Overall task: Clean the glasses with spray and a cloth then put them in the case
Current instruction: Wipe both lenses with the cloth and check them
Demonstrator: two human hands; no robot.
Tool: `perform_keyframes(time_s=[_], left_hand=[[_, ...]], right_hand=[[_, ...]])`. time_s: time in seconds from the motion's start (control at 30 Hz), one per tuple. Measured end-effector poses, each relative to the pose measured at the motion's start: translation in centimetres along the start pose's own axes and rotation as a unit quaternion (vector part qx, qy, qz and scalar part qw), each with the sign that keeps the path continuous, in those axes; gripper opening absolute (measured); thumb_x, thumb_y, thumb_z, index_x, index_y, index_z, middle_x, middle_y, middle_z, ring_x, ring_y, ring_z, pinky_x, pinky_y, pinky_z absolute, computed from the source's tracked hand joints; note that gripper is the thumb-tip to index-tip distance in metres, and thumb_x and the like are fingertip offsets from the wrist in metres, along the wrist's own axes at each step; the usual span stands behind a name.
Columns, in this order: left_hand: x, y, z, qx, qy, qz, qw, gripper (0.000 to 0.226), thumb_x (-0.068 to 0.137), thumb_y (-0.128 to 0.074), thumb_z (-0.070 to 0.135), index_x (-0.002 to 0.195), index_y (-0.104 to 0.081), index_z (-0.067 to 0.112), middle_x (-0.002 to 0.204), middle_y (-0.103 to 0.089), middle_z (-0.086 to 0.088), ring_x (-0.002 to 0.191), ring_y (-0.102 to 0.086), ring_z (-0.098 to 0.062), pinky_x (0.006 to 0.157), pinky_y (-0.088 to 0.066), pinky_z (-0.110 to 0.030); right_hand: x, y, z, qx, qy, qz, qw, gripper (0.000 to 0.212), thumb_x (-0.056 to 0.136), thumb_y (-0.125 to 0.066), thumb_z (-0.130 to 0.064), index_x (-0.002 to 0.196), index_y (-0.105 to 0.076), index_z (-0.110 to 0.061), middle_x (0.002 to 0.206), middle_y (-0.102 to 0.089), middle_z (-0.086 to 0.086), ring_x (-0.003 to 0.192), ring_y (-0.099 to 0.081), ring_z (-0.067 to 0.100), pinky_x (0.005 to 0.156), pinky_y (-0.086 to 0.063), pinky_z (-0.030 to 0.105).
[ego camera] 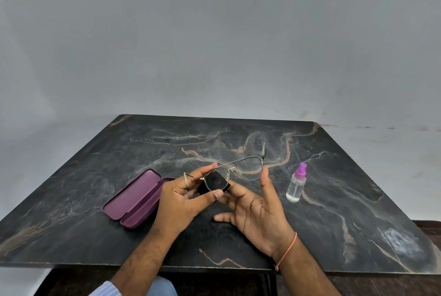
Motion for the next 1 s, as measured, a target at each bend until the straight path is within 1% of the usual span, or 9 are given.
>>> perform_keyframes(time_s=[0.13,0.33,0.4,0.53,0.6,0.67,0.8,0.9,1.0], left_hand=[[-0.1,0.2,-0.2,0.019,-0.007,0.007,1.000,0.064,0.078,-0.095,0.005,0.139,-0.077,0.013,0.133,-0.083,-0.002,0.128,-0.079,-0.022,0.109,-0.062,-0.033],[-0.4,0.1,0.0,0.036,-0.022,0.012,0.999,0.066,0.075,-0.097,0.010,0.139,-0.076,0.010,0.135,-0.082,-0.001,0.132,-0.077,-0.022,0.112,-0.061,-0.039],[-0.4,0.1,0.1,0.042,-0.027,0.012,0.999,0.066,0.075,-0.097,0.012,0.138,-0.077,0.010,0.135,-0.082,0.000,0.131,-0.077,-0.021,0.113,-0.061,-0.040],[-0.3,0.2,-0.2,0.056,-0.031,0.008,0.998,0.067,0.077,-0.099,0.012,0.139,-0.077,0.012,0.134,-0.082,0.000,0.131,-0.077,-0.022,0.114,-0.060,-0.042],[-0.3,0.3,-0.5,0.062,-0.030,0.011,0.998,0.068,0.077,-0.103,0.017,0.139,-0.077,0.015,0.134,-0.082,0.001,0.132,-0.077,-0.021,0.115,-0.059,-0.045],[-0.3,0.4,-0.4,0.062,-0.029,0.016,0.997,0.069,0.075,-0.101,0.029,0.139,-0.078,0.018,0.135,-0.082,0.002,0.133,-0.076,-0.020,0.116,-0.059,-0.047],[-0.3,0.2,0.1,0.049,-0.024,0.011,0.998,0.070,0.075,-0.100,0.048,0.139,-0.078,0.030,0.139,-0.080,0.006,0.135,-0.074,-0.017,0.116,-0.057,-0.036],[-0.3,0.2,0.1,0.051,-0.022,0.008,0.998,0.067,0.076,-0.100,0.035,0.139,-0.078,0.030,0.138,-0.080,0.007,0.133,-0.075,-0.017,0.114,-0.058,-0.033],[-0.4,0.3,-0.1,0.047,-0.021,0.008,0.999,0.066,0.078,-0.101,0.027,0.140,-0.078,0.026,0.137,-0.081,0.005,0.132,-0.076,-0.017,0.112,-0.059,-0.030]], right_hand=[[0.2,0.1,0.4,0.030,0.003,0.014,0.999,0.105,0.096,-0.012,-0.088,0.161,-0.052,-0.017,0.160,-0.057,0.005,0.131,-0.060,0.011,0.106,-0.046,0.050],[0.0,0.2,0.2,0.051,0.014,0.024,0.998,0.098,0.095,-0.019,-0.087,0.158,-0.057,-0.022,0.161,-0.057,0.011,0.129,-0.061,0.017,0.104,-0.050,0.052],[0.0,-0.3,0.0,0.050,0.019,0.019,0.998,0.100,0.093,-0.021,-0.089,0.159,-0.055,-0.022,0.164,-0.053,0.012,0.130,-0.057,0.019,0.104,-0.050,0.051],[-0.2,-1.5,-0.5,0.055,0.026,-0.013,0.998,0.109,0.086,-0.036,-0.097,0.162,-0.051,-0.020,0.171,-0.037,0.023,0.132,-0.043,0.026,0.104,-0.048,0.051],[-0.3,-1.7,-0.6,0.056,0.020,-0.019,0.998,0.112,0.085,-0.036,-0.098,0.163,-0.050,-0.019,0.171,-0.031,0.029,0.137,-0.037,0.031,0.105,-0.047,0.051],[-0.3,-1.8,-0.6,0.055,0.010,-0.018,0.998,0.115,0.084,-0.035,-0.100,0.163,-0.049,-0.017,0.165,-0.034,0.035,0.141,-0.034,0.032,0.106,-0.046,0.051],[-0.2,-1.7,-0.3,0.052,-0.002,-0.010,0.999,0.119,0.082,-0.032,-0.102,0.163,-0.049,-0.017,0.155,-0.037,0.020,0.143,-0.032,0.033,0.112,-0.040,0.054],[-0.1,-1.2,-0.1,0.052,-0.009,-0.002,0.999,0.120,0.082,-0.029,-0.102,0.162,-0.051,-0.015,0.155,-0.041,0.021,0.143,-0.035,0.032,0.113,-0.040,0.055],[-0.1,-0.6,0.1,0.059,-0.016,0.028,0.998,0.120,0.084,-0.027,-0.100,0.156,-0.057,-0.009,0.159,-0.053,0.024,0.143,-0.045,0.035,0.110,-0.046,0.054]])
Point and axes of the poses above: each hand's wrist, its own x-axis towards the middle knuckle, its own y-axis out of the back of the hand, z = x × y, the point moved 6 cm from there along x, towards the middle knuckle
